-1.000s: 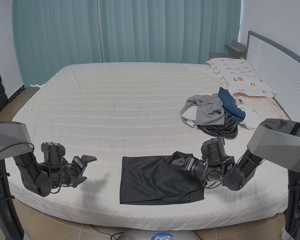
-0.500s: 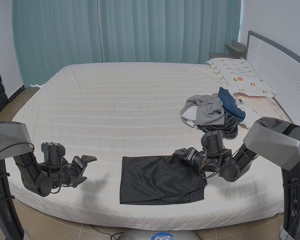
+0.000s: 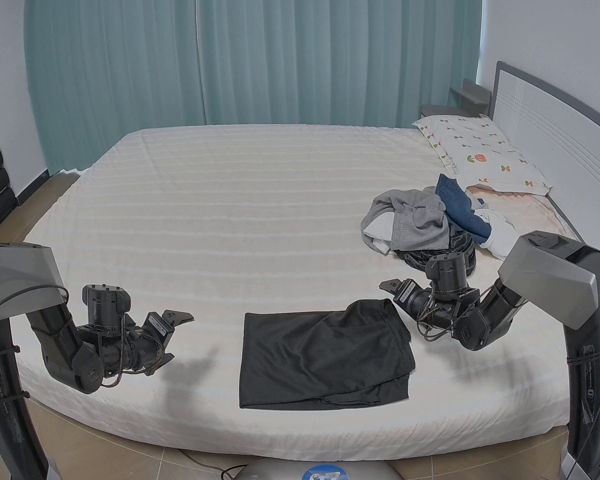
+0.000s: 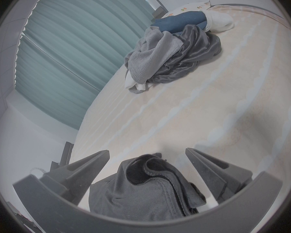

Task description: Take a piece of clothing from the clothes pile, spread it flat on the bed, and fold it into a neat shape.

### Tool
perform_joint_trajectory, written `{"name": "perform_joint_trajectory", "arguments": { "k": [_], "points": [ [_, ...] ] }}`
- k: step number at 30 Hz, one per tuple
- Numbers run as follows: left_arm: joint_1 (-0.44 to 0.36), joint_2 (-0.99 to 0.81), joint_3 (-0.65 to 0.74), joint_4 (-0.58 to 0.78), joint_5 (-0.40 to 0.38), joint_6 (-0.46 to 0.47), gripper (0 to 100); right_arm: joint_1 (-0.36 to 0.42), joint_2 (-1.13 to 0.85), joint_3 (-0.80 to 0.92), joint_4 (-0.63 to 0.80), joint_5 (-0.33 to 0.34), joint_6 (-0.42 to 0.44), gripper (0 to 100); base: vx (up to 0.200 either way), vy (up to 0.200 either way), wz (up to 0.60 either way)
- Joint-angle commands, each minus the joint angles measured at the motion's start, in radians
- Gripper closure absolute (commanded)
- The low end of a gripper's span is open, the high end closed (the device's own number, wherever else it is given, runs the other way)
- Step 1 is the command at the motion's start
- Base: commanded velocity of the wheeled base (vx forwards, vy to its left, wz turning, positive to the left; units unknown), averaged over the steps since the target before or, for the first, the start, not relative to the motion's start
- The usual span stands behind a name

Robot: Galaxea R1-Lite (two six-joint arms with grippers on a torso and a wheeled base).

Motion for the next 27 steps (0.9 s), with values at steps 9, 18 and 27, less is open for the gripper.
{"name": "perform_joint_trajectory", "arguments": {
  "k": [9,18,27],
  "points": [
    [0.0,0.001,0.0,-0.001,0.002,0.0,0,0.058,-0.093,0.055,-0.002,-0.002,-0.049,0,0.0,0.0,0.0],
    [0.0,0.002,0.0,-0.001,0.002,0.0,0,0.153,-0.108,0.07,-0.007,-0.002,-0.075,0,0.0,0.0,0.0],
    [0.0,0.002,0.0,-0.001,0.002,0.0,0,0.182,-0.06,0.049,-0.015,-0.001,-0.072,0,0.0,0.0,0.0]
  ]
}}
